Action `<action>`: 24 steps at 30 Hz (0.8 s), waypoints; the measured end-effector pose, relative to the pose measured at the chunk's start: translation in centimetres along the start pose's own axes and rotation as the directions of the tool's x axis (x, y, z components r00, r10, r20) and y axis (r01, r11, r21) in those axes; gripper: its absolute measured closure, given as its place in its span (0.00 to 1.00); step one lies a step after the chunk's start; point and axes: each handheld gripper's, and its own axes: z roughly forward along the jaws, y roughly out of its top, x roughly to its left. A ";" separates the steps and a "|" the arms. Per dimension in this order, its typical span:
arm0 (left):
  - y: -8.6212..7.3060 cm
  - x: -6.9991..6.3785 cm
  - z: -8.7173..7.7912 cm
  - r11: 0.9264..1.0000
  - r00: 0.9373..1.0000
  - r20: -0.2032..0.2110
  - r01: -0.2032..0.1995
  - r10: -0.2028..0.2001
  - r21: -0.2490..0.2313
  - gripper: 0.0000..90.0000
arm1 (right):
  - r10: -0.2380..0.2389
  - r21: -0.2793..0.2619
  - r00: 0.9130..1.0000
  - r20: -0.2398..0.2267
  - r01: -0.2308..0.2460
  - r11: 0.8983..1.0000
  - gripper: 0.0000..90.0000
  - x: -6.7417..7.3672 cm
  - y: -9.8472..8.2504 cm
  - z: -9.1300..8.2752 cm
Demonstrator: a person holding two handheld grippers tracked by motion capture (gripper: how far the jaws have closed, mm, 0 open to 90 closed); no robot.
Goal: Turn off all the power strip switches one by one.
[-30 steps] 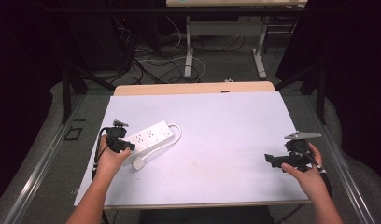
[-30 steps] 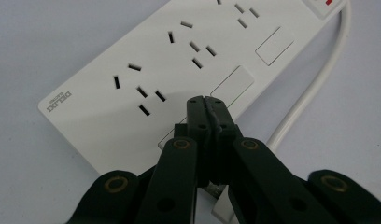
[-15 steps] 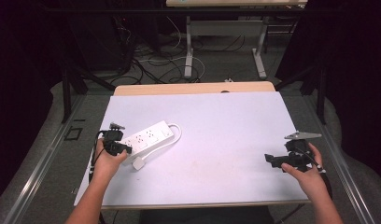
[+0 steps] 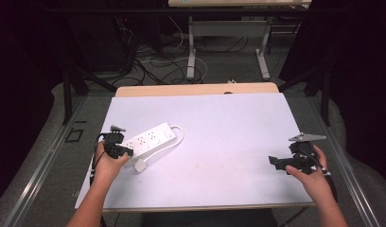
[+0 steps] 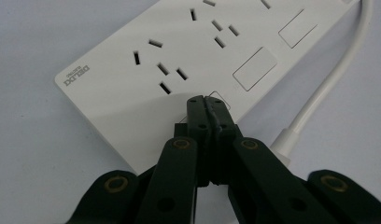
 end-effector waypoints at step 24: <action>0.3 0.1 -0.2 1.000 1.000 0.013 0.013 -0.013 -0.028 1.00 | 0.004 0.007 1.000 -0.002 -0.004 1.000 0.02 -0.1 -0.1 0.3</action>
